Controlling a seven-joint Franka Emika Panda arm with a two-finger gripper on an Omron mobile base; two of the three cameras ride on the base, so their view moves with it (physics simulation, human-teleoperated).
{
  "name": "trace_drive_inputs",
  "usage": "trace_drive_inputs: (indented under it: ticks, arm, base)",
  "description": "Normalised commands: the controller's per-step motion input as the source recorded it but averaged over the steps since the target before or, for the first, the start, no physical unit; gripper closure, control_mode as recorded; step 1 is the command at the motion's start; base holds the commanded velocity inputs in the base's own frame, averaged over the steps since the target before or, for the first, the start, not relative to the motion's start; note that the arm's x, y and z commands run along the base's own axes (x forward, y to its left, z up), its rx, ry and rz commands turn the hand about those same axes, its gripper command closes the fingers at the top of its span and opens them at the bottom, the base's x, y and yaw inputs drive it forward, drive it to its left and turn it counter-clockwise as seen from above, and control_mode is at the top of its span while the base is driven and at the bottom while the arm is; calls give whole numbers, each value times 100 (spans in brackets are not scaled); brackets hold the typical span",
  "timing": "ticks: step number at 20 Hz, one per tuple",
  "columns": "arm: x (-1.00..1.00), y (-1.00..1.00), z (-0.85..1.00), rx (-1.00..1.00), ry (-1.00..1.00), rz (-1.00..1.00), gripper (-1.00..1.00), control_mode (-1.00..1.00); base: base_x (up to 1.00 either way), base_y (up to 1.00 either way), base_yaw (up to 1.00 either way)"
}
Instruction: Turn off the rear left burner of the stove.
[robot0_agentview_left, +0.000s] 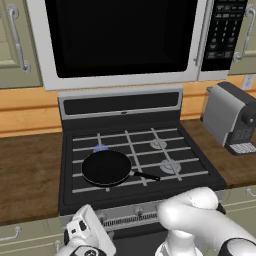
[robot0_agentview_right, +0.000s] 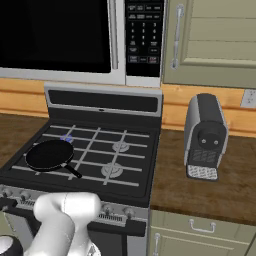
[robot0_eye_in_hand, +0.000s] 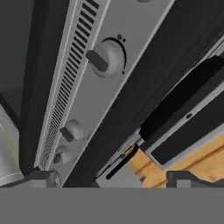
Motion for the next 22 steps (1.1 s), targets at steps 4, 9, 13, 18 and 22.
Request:
trace_drive_inputs:
  ticks: [4, 9, 13, 18, 22]
  arm:
    - [54, 79, -35, -43, 14, 0, -100, -100]
    - [17, 26, -57, -43, 15, 0, -100, -100]
    - [-7, -6, -78, -45, 6, 6, -100, -100]
    - [-3, -2, -28, -33, 10, 1, -100, -100]
    - [0, 0, 0, -25, 25, 0, -100, -100]
  base:
    - [0, 0, 0]
    - [0, 0, 0]
    - [0, 0, 0]
    - [0, 0, 0]
    - [0, 0, 0]
